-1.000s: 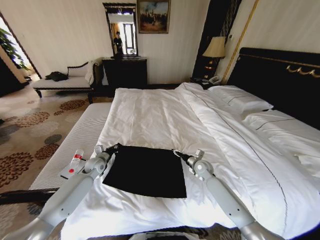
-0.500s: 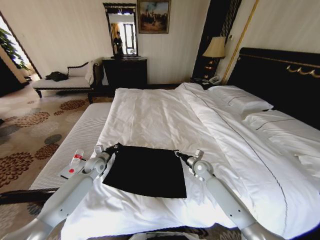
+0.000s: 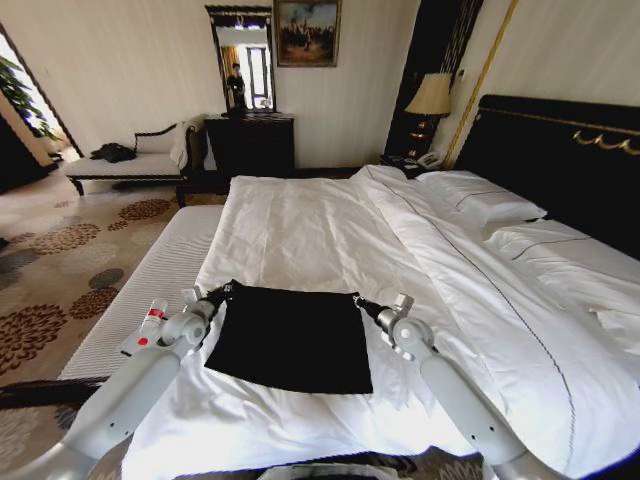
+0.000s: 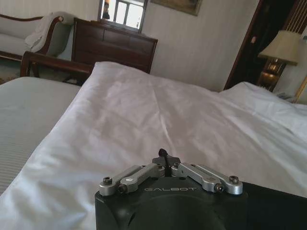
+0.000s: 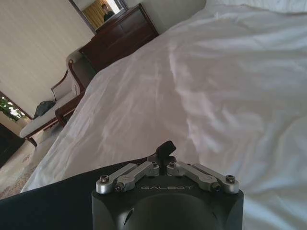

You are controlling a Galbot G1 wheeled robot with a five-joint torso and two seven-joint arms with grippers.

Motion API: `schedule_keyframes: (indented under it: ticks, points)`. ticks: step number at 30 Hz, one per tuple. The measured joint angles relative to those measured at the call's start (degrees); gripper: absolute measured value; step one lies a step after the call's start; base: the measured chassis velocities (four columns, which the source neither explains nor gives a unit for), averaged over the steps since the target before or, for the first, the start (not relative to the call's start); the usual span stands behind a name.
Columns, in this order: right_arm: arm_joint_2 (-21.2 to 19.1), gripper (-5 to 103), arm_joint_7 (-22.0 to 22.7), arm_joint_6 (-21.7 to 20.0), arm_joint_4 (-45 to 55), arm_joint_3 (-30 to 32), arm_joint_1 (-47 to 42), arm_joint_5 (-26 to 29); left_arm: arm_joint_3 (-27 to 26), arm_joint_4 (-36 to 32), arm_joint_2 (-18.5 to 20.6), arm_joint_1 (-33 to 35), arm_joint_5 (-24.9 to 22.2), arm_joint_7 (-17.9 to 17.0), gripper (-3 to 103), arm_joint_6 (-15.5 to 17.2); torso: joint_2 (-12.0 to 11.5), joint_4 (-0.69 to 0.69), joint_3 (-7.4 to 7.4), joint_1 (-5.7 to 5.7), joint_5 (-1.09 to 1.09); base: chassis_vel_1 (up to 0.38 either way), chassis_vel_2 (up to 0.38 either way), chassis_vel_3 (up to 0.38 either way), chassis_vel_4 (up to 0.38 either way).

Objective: Fold the clothes on the bed.

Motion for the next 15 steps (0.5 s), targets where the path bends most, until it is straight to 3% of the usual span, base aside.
schedule_keyframes:
  ticks: [8,15]
  points:
    - [-4.1,2,4.3,0.1,7.8,2.4,3.8,3.7,-5.4,-11.7,4.6,2.0,-4.8,-2.7,1,-1.1,0.0,-0.01,-0.01,0.00,0.01,0.000,0.000,0.000,0.000]
    - [-6.9,2,6.9,0.0,13.4,3.5,6.6,7.0,-10.9,-17.6,7.5,4.2,-7.5,-4.0,1,-1.7,0.0,-0.01,0.00,0.00,0.01,0.000,0.000,0.000,0.000]
